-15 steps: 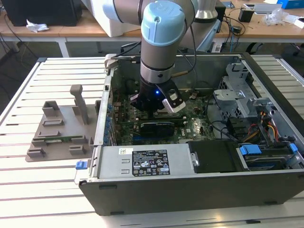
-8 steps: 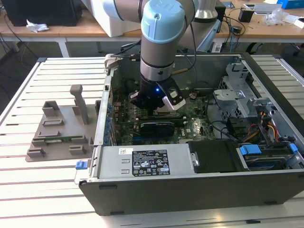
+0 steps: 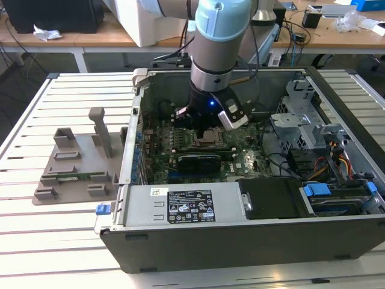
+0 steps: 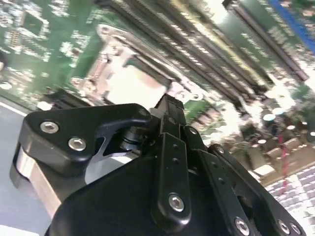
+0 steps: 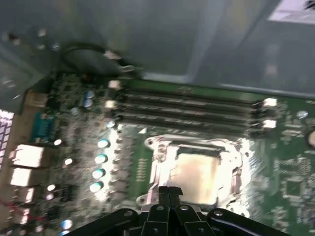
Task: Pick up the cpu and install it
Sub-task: 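Install the second cpu locking lever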
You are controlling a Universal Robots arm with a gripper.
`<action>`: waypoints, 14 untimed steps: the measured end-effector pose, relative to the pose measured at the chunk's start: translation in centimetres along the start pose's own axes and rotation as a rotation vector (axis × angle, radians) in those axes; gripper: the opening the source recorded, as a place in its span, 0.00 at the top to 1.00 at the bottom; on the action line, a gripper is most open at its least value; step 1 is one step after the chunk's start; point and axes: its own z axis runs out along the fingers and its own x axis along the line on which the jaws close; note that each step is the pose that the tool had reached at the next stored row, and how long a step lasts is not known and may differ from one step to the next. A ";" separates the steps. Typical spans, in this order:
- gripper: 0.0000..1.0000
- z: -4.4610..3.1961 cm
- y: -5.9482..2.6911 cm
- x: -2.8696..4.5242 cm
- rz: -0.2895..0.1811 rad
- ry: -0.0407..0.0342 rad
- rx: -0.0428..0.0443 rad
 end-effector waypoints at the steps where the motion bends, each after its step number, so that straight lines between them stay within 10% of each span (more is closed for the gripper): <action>1: 0.89 0.03 0.25 -0.54 0.000 0.0015 0.0003; 4: 0.89 0.17 1.16 -2.05 0.001 0.0055 0.0139; 11: 0.89 0.53 3.17 -2.85 0.010 0.0228 0.1598; 14: 0.89 0.29 3.86 -2.91 0.012 0.0260 0.1862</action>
